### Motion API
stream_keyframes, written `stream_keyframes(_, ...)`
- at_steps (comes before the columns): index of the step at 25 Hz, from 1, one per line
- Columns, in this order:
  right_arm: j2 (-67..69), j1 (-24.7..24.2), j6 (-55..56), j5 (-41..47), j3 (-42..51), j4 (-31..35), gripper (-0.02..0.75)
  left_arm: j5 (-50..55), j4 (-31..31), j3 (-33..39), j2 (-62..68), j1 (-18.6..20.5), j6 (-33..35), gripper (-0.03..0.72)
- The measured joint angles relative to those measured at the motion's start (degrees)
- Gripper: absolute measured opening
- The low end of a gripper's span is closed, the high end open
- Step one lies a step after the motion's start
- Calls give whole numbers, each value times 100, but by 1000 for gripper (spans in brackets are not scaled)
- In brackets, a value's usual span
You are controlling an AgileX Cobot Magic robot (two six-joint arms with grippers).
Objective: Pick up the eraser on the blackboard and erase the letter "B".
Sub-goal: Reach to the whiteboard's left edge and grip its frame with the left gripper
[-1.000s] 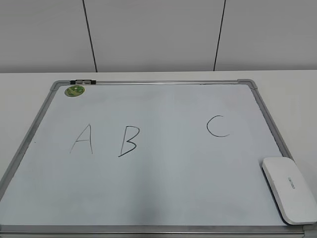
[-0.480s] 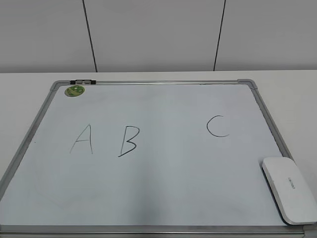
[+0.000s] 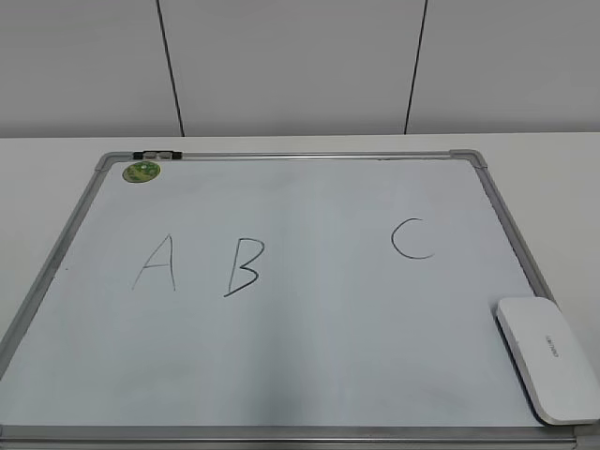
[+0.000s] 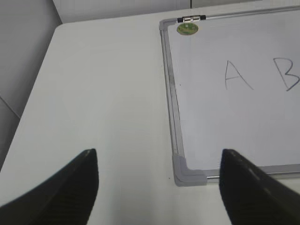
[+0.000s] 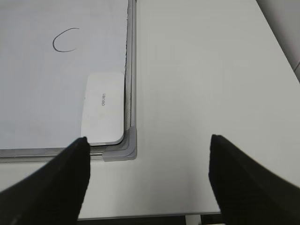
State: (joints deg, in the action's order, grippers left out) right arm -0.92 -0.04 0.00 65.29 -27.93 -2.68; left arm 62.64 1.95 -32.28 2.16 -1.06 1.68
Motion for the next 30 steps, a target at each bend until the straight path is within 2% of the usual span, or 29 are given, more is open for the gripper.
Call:
stream_keyframes(4, 0, 0, 0, 0, 0, 0, 587, -349, 0, -381, 811, 0, 0, 589)
stream_keyframes(15, 0, 0, 0, 0, 0, 0, 586, -2017, 0, -1043, 4360, 0, 0, 589)
stream_keyframes(27, 0, 0, 0, 0, 0, 0, 586, -1791, -62, -2778, 8095, 0, 0, 587)
stream_keyframes(30, 0, 0, 0, 0, 0, 0, 586, -1781, -84, -3127, 8766, 0, 0, 561)
